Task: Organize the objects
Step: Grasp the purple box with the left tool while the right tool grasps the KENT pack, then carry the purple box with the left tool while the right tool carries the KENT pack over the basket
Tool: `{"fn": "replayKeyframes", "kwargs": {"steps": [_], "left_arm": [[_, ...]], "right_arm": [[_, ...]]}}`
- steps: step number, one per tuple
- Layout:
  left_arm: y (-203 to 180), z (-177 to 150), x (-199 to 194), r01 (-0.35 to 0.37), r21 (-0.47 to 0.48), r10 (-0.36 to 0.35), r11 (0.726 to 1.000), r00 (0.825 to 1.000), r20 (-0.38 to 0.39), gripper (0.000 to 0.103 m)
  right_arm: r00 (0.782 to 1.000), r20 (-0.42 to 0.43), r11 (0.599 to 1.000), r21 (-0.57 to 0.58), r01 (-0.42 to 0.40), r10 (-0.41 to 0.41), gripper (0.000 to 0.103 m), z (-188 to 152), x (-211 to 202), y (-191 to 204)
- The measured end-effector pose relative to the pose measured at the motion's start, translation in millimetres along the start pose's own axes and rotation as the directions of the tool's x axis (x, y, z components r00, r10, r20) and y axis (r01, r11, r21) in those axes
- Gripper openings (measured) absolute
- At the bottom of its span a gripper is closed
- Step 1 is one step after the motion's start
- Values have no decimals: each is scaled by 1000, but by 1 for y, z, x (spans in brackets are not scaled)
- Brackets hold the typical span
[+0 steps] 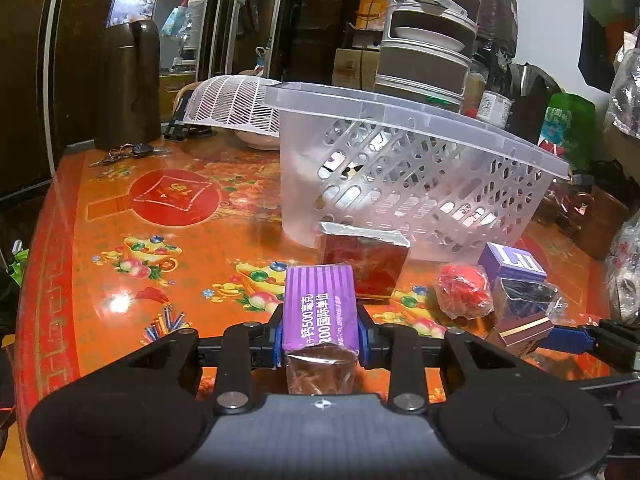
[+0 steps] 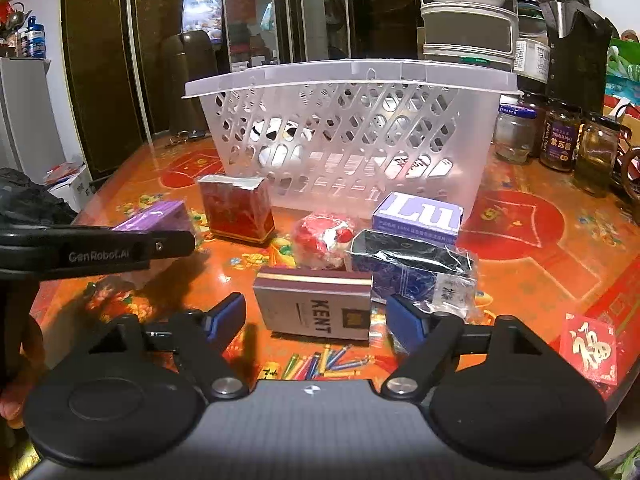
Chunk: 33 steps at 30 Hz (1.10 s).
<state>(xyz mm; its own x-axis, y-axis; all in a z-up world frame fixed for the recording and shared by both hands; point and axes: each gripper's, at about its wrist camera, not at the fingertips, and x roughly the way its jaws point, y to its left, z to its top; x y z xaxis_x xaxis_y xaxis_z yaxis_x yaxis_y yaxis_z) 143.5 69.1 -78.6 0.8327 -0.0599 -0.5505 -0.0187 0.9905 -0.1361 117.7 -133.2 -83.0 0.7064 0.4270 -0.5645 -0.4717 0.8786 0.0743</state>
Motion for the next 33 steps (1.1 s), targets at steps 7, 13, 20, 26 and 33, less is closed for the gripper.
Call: {"fn": "replayKeyframes", "kwargs": {"steps": [7, 13, 20, 26, 33], "left_arm": [[-1, 0, 0, 10, 6, -10, 1000, 1000, -4, 36], [-4, -2, -5, 50, 19, -50, 999, 999, 12, 36], [-4, -1, -8, 68, 12, -68, 998, 997, 27, 36], [-7, -2, -9, 64, 29, -65, 998, 997, 33, 36], [-15, -2, -14, 64, 60, -68, 996, 996, 59, 37]], "right_arm": [[1000, -1, 999, -40, 16, -16, 61, -1, 4, 8], [998, 63, 999, 2, -32, 32, 61, -4, -3, -2], [989, 133, 998, 6, -69, 68, 61, -5, -10, -5], [979, 183, 995, 8, -97, 94, 61, -9, -17, -8], [972, 190, 990, 0, -138, 136, 61, -11, -26, -12]]}}
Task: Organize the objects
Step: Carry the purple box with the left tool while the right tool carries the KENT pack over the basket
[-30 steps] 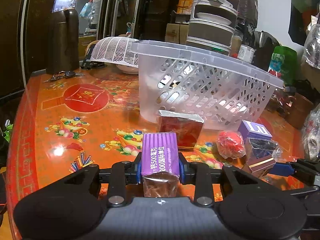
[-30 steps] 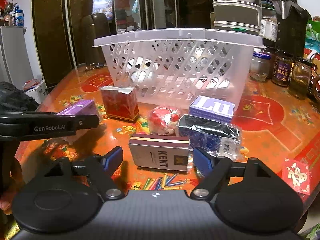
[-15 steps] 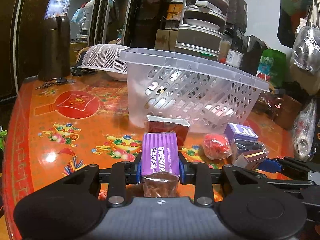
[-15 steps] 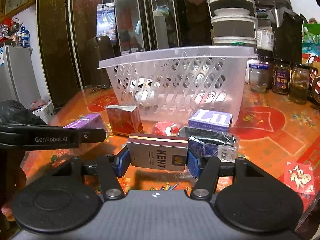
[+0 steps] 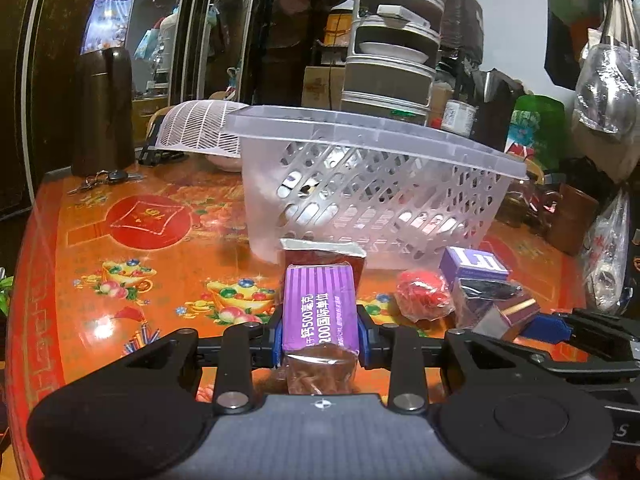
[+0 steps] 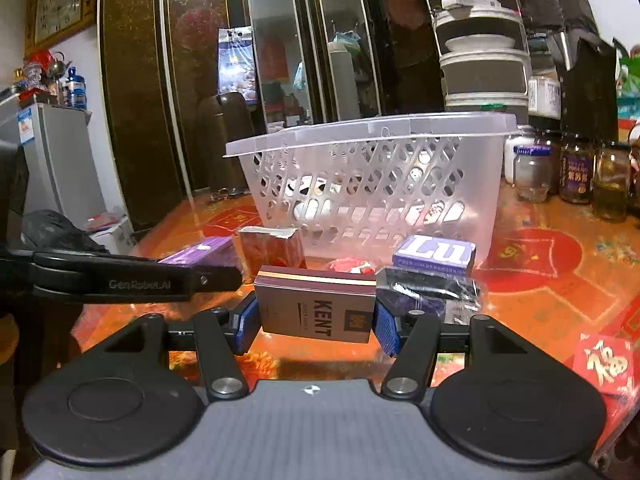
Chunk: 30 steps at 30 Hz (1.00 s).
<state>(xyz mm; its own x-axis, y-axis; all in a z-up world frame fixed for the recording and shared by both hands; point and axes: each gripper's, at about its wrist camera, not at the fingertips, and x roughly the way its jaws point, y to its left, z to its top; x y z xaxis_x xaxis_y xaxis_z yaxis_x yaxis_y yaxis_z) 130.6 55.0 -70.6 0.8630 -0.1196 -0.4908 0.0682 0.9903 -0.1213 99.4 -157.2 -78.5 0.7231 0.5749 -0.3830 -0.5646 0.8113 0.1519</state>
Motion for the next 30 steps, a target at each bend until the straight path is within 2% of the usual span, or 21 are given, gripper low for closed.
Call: {"fn": "replayKeyframes", "kwargs": {"steps": [5, 9, 13, 20, 23, 27, 30], "left_arm": [[-4, 1, -11, 15, -1, -15, 1000, 1000, -11, 37], [-8, 5, -25, 9, 15, -9, 1000, 1000, 0, 37], [-9, 18, -39, 13, 8, -13, 1000, 1000, 2, 37], [-10, 48, -59, 17, 1, -17, 1000, 998, 61, 37], [-13, 57, -59, 45, 3, -46, 999, 997, 60, 37], [-18, 83, -56, 69, 14, -70, 998, 994, 84, 37], [-20, 118, -40, 79, 10, -80, 997, 993, 89, 37]], "right_arm": [[1000, -12, 1000, 14, 9, -8, 61, 4, -17, -14], [1000, 11, 1000, 25, 17, -17, 61, 14, -34, -25], [1000, 19, 1000, 11, 23, -23, 61, 25, -42, -31], [998, 39, 999, -5, 43, -43, 61, 54, -51, -43], [999, 31, 999, 6, 32, -32, 61, 61, -50, -48], [998, 60, 999, -22, 28, -27, 61, 86, -51, -46], [996, 76, 995, -73, 62, -56, 61, 115, -39, -42]]}}
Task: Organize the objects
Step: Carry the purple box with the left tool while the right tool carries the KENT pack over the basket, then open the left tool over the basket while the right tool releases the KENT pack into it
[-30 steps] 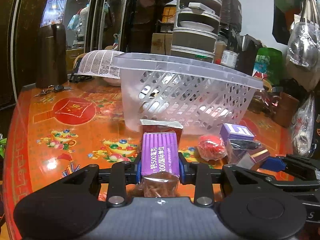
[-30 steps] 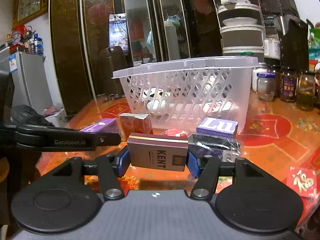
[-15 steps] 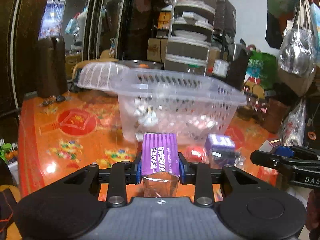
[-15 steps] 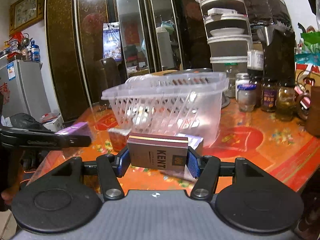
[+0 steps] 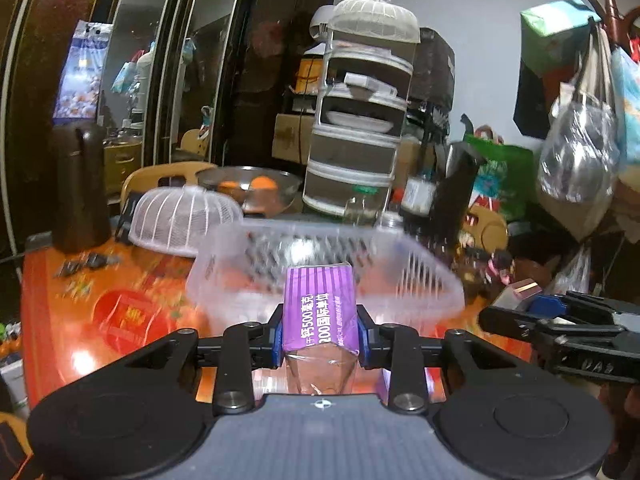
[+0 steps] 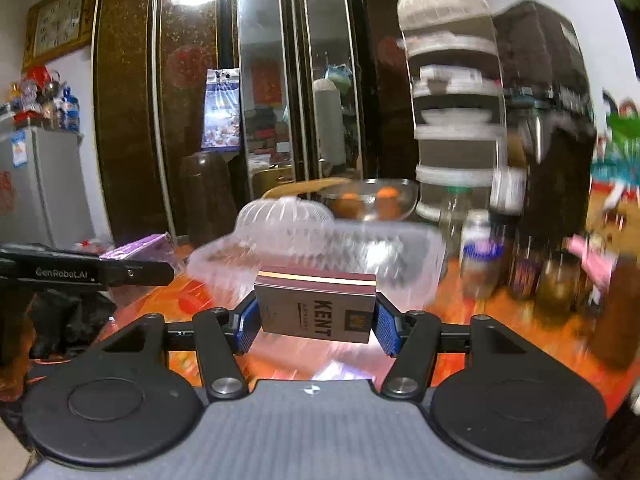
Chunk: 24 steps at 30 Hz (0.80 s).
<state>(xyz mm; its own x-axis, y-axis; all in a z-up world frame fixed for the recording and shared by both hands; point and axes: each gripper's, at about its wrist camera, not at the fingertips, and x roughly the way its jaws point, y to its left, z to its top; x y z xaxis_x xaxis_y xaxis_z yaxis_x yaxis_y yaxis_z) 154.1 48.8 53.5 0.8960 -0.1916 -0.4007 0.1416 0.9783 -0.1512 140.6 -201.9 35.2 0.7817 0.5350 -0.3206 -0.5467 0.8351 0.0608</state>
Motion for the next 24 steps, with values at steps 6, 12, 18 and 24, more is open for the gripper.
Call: {"fn": "replayKeyframes", "kwargs": {"steps": [6, 12, 18, 24], "left_arm": [[9, 50, 54, -24, -22, 23, 999, 999, -47, 36], [12, 64, 96, -38, -19, 36, 999, 992, -122, 36], [22, 58, 142, -76, -34, 66, 997, 972, -224, 36], [26, 48, 157, -97, -38, 86, 995, 966, -242, 37]], "right_arm": [[998, -69, 999, 33, -3, 5, 61, 45, 59, -22], [991, -134, 997, 67, 36, -27, 61, 53, 101, -41], [975, -218, 999, 25, 43, -36, 61, 51, 135, -35], [955, -294, 999, 23, 39, -31, 61, 43, 157, -36]]}}
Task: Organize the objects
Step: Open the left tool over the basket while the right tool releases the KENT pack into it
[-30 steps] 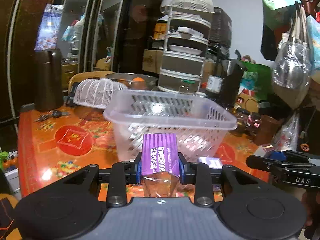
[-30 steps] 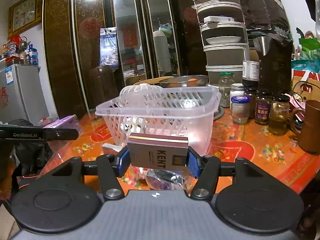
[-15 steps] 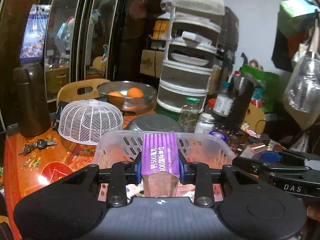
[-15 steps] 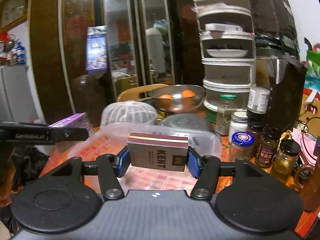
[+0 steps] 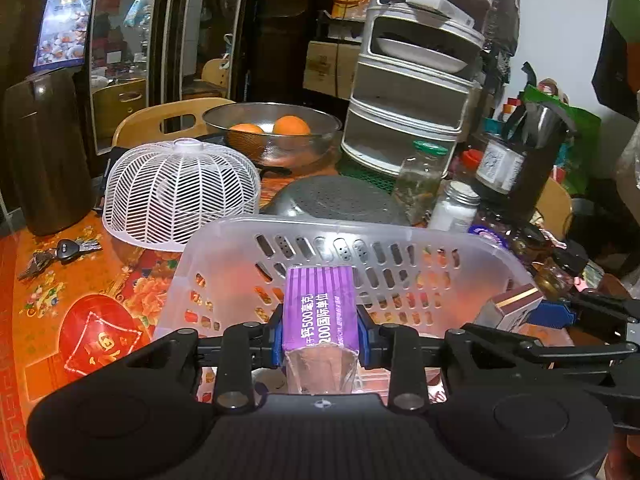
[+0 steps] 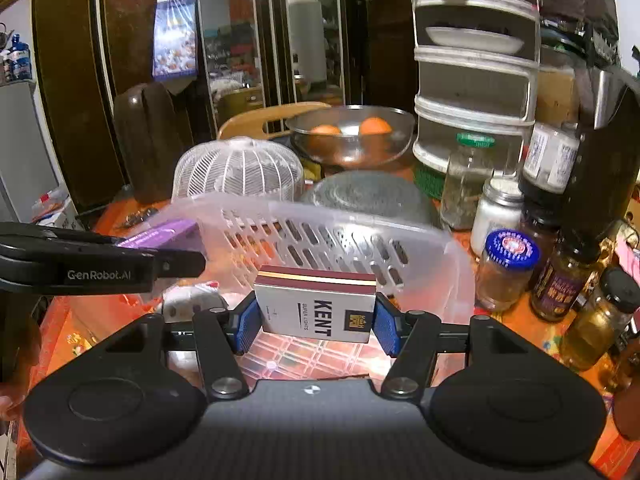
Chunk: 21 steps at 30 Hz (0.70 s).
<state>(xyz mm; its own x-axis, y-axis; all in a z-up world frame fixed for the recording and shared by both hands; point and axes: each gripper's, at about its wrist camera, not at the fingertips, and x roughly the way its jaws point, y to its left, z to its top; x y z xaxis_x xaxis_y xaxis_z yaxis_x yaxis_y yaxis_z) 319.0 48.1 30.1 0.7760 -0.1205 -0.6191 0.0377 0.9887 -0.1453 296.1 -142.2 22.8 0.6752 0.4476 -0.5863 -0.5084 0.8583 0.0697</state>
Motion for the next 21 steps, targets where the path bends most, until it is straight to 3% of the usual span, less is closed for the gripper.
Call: {"fn": "replayKeyframes", "kwargs": {"steps": [9, 11, 13, 17, 19, 21], "left_arm": [[-1, -5, 7, -25, 13, 25, 1000, 1000, -3, 39], [-1, -6, 7, -40, 19, 40, 999, 999, 3, 60], [1, -8, 3, -41, 7, 41, 999, 999, 22, 71], [3, -12, -20, -13, -8, 14, 1000, 997, 81, 79], [1, -20, -43, -7, 5, 6, 1000, 990, 144, 83], [0, -36, -73, 16, 26, -21, 1000, 976, 216, 93]], "right_arm": [[999, -41, 1000, -21, 10, -11, 62, -6, 10, 4], [999, -35, 1000, -10, 3, -3, 66, -5, 8, 3], [1000, -27, 1000, -18, 12, -13, 86, -4, 6, 5], [999, 35, 1000, -17, 24, -23, 90, -4, -10, 6], [997, 81, 1000, 3, 18, -19, 101, -8, -28, 5], [988, 154, 1000, 12, 28, -29, 103, -17, -51, 5]]}}
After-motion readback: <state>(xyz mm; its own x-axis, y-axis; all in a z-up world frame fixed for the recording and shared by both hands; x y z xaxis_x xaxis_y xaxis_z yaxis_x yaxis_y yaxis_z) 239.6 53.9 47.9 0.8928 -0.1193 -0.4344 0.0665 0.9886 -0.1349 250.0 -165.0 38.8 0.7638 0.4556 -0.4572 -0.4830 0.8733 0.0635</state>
